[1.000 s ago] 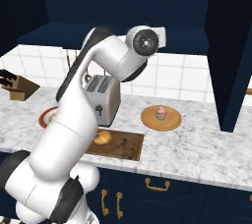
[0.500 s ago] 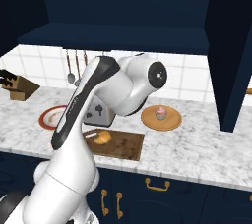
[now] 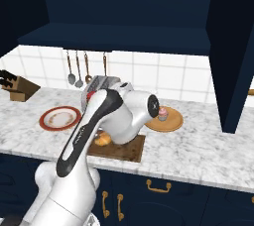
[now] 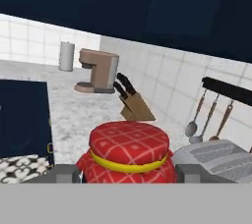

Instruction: From the different types of pastries on the counter, select a croissant and place it on the cutting board. Then retrieve a jar of jam from the cabinet and place it alongside the croissant on the cutting board.

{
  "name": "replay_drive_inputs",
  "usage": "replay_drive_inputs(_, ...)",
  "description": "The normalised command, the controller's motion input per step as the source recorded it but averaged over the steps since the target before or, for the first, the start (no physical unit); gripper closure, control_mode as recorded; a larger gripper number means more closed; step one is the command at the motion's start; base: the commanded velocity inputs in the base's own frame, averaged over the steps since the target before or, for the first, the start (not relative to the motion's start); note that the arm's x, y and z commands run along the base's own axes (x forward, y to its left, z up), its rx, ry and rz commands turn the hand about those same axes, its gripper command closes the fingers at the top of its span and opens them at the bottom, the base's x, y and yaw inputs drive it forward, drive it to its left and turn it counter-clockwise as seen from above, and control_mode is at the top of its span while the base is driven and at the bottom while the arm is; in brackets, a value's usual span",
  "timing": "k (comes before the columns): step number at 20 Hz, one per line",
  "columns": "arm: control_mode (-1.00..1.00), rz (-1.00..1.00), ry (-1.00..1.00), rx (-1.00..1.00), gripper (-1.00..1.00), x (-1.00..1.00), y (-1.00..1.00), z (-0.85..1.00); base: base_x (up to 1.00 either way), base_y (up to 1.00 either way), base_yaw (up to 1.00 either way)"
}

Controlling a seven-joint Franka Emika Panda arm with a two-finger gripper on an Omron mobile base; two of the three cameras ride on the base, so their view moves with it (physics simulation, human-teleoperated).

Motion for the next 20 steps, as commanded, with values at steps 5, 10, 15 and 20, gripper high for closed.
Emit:
replay_drive_inputs(5,-1.00,0.23,0.00,0.00,1.00,0.01,-0.57,-0.73,0.00,0.00,0.00)
replay_drive_inputs(10,-1.00,0.15,0.00,0.00,1.00,0.09,-0.50,-0.64,0.00,0.00,0.00)
replay_drive_inputs(15,-1.00,0.10,0.11,0.00,1.00,0.26,-0.12,-0.77,0.00,0.00,0.00)
replay_drive_inputs(20,-1.00,0.08,0.15,0.00,1.00,0.39,-0.04,-0.56,0.00,0.00,0.00)
